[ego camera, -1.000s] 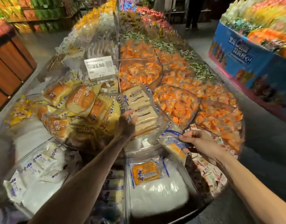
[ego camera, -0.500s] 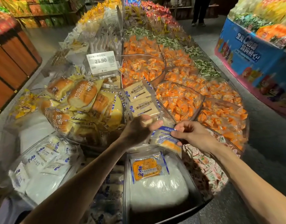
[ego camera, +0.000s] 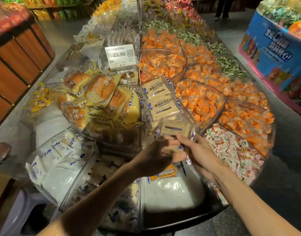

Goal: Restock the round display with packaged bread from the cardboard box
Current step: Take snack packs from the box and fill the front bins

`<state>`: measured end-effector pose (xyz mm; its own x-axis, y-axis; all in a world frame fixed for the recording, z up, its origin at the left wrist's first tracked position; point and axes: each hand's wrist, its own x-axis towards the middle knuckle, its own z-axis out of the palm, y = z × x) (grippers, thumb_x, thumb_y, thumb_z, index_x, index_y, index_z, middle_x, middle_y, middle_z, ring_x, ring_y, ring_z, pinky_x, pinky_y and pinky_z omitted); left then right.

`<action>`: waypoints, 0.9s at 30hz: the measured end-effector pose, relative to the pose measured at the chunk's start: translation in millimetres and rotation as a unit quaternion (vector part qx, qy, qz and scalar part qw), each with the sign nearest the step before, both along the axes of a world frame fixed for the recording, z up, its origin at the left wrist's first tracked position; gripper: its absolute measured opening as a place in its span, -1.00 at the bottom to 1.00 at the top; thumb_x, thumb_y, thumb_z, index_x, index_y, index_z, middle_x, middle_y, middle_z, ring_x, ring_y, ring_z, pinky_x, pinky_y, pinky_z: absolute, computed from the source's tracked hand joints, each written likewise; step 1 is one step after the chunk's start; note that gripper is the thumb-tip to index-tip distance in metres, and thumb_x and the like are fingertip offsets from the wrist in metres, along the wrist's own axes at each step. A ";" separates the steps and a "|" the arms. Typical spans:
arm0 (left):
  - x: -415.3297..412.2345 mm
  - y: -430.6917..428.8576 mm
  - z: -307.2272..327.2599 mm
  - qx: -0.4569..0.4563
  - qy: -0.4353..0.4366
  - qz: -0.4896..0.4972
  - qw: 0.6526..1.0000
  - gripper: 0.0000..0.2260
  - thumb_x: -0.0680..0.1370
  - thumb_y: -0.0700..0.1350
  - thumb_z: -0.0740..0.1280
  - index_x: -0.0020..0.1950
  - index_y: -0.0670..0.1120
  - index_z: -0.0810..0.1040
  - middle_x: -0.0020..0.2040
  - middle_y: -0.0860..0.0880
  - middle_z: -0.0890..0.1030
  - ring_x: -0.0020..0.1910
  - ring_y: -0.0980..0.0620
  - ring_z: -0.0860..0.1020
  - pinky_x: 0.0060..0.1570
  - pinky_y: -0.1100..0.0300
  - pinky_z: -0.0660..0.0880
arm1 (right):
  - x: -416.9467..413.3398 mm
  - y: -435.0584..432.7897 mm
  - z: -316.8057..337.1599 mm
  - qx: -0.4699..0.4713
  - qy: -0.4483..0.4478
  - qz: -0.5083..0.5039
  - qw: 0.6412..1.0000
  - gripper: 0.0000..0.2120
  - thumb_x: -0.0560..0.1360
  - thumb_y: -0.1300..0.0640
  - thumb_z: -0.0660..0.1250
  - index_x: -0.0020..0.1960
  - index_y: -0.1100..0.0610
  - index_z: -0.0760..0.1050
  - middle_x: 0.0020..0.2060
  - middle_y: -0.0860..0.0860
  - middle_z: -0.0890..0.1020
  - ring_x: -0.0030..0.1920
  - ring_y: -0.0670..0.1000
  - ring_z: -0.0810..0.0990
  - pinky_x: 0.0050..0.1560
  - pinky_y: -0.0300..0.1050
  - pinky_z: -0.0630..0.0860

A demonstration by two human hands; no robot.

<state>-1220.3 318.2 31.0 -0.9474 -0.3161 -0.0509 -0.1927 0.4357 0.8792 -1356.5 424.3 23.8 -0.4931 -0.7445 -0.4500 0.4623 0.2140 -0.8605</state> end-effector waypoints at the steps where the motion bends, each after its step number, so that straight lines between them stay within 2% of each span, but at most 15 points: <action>1: 6.8 -3.3 -2.9 0.014 0.008 0.021 1.000 -0.77 0.59 -0.14 0.37 0.24 -0.03 0.55 0.24 0.01 0.57 0.14 0.19 0.58 0.16 0.24 0.55 | -0.5 -0.6 -0.6 -0.021 -0.050 -0.019 0.998 -0.44 0.39 0.12 0.46 0.34 0.24 0.44 0.08 0.19 0.69 0.09 0.22 0.68 0.15 0.28 0.58; 3: 21.2 -10.2 -3.3 0.012 0.034 0.139 0.990 -0.73 0.58 -0.13 0.39 0.27 -0.06 0.54 0.22 -0.03 0.60 0.07 0.18 0.60 0.07 0.26 0.59 | -0.2 -0.2 -2.4 -0.052 -0.124 -0.030 0.990 -0.44 0.43 0.25 0.37 0.40 0.29 0.36 0.09 0.24 0.68 0.06 0.25 0.69 -0.04 0.21 0.66; 5: 34.0 -18.5 -0.8 -0.015 0.040 0.261 0.964 -0.70 0.57 -0.12 0.40 0.30 -0.06 0.50 0.18 0.05 0.56 0.00 0.28 0.53 -0.09 0.46 0.51 | 1.4 1.5 -5.3 -0.064 -0.150 -0.015 0.987 -0.45 0.41 0.28 0.35 0.39 0.31 0.38 0.12 0.27 0.66 0.07 0.28 0.68 -0.11 0.19 0.67; 6: 39.4 -23.6 -1.0 0.001 0.029 0.288 0.957 -0.67 0.57 -0.10 0.40 0.32 -0.03 0.47 0.14 0.12 0.53 0.00 0.31 0.50 -0.14 0.51 0.48 | 3.3 2.0 -6.3 -0.065 -0.151 0.000 0.986 -0.48 0.41 0.28 0.34 0.36 0.32 0.41 0.12 0.28 0.66 0.08 0.29 0.68 -0.12 0.19 0.67; 8: 49.2 -36.5 -6.8 0.129 -0.013 0.276 0.952 -0.58 0.53 -0.01 0.42 0.35 0.01 0.42 0.14 0.14 0.55 0.05 0.26 0.53 -0.11 0.42 0.49 | 6.6 2.2 -8.0 -0.059 -0.151 0.037 0.986 -0.56 0.42 0.29 0.31 0.30 0.32 0.47 0.14 0.29 0.65 0.10 0.29 0.67 -0.11 0.19 0.68; 10: 57.4 -42.9 -14.8 0.251 -0.052 0.220 0.941 -0.55 0.48 0.06 0.41 0.32 -0.05 0.48 0.17 -0.03 0.63 0.04 0.10 0.61 -0.14 0.28 0.51 | 10.5 1.6 -10.8 -0.046 -0.152 0.069 0.985 -0.60 0.43 0.29 0.31 0.27 0.32 0.50 0.14 0.30 0.64 0.12 0.29 0.66 -0.06 0.18 0.67; 13: 63.7 -42.6 -33.3 0.289 -0.060 0.180 0.938 -0.74 0.56 -0.09 0.34 0.17 -0.21 0.58 0.06 -0.23 0.66 -0.15 0.02 0.60 -0.28 0.27 0.49 | 12.7 4.2 -17.5 -0.009 -0.103 0.077 0.992 -0.61 0.42 0.29 0.36 0.25 0.32 0.52 0.08 0.27 0.68 0.06 0.23 0.69 -0.04 0.07 0.68; 15: 61.6 -38.1 -42.6 0.272 -0.053 0.177 0.944 -0.80 0.58 -0.13 0.33 0.10 -0.23 0.59 0.00 -0.27 0.65 -0.20 0.00 0.57 -0.30 0.24 0.50 | 11.4 9.8 -22.8 0.023 -0.026 0.089 0.995 -0.69 0.48 0.29 0.38 0.22 0.29 0.52 -0.01 0.20 0.72 -0.02 0.13 0.73 -0.06 -0.04 0.68; 17: 57.0 -32.0 -51.7 0.233 -0.047 0.163 0.957 -0.79 0.54 -0.03 0.37 0.04 -0.16 0.60 -0.05 -0.15 0.66 -0.17 0.01 0.61 -0.24 0.15 0.55 | 8.7 15.2 -27.6 0.056 0.072 0.102 0.991 -0.87 0.54 0.29 0.36 0.08 0.18 0.54 -0.15 0.04 0.74 -0.17 -0.08 0.73 -0.21 -0.28 0.61; 19: 50.4 -26.0 -60.4 0.200 -0.052 0.155 0.966 -0.74 0.50 0.01 0.47 0.07 -0.13 0.62 -0.02 -0.09 0.69 -0.08 -0.02 0.66 -0.12 0.04 0.62 | 2.8 18.0 -36.0 0.070 0.148 0.123 0.979 -0.87 0.55 0.26 0.37 0.02 0.06 0.54 -0.11 -0.06 0.72 -0.21 -0.20 0.70 -0.25 -0.41 0.53; 21: 41.7 -21.9 -69.8 0.146 -0.035 0.139 0.979 -0.72 0.48 -0.03 0.50 0.15 -0.08 0.62 0.06 -0.02 0.71 0.01 0.00 0.69 0.01 -0.03 0.64 | -6.3 18.3 -46.1 0.086 0.211 0.150 0.962 -0.87 0.53 0.22 0.41 0.04 0.04 0.57 -0.01 -0.05 0.73 -0.09 -0.18 0.70 -0.09 -0.35 0.57; 23: 29.4 -21.1 -75.7 0.088 -0.017 0.139 0.986 -0.79 0.51 -0.11 0.47 0.12 -0.04 0.62 0.08 0.01 0.70 0.02 0.07 0.68 0.01 0.02 0.64 | -21.3 16.9 -54.4 0.096 0.258 0.155 0.949 -0.89 0.51 0.19 0.44 0.03 0.09 0.61 -0.04 -0.09 0.73 -0.03 -0.09 0.71 0.02 -0.22 0.62; 25: 14.5 -20.1 -69.7 0.046 -0.001 0.159 0.986 -0.84 0.52 -0.16 0.46 0.06 0.02 0.59 0.05 0.03 0.69 -0.01 0.15 0.67 -0.01 0.12 0.65 | -39.2 12.0 -55.1 0.103 0.293 0.142 0.940 -0.86 0.49 0.15 0.48 0.01 0.17 0.61 -0.08 -0.12 0.73 -0.01 -0.06 0.71 0.04 -0.13 0.63; 27: -4.1 -23.1 -56.5 -0.001 0.018 0.168 0.986 -0.85 0.51 -0.17 0.47 0.05 -0.05 0.58 0.00 0.07 0.67 -0.05 0.25 0.65 -0.02 0.17 0.64 | -59.1 5.6 -50.3 0.095 0.315 0.128 0.935 -0.84 0.47 0.16 0.50 0.00 0.15 0.60 -0.07 -0.12 0.72 -0.04 -0.14 0.69 0.03 -0.17 0.62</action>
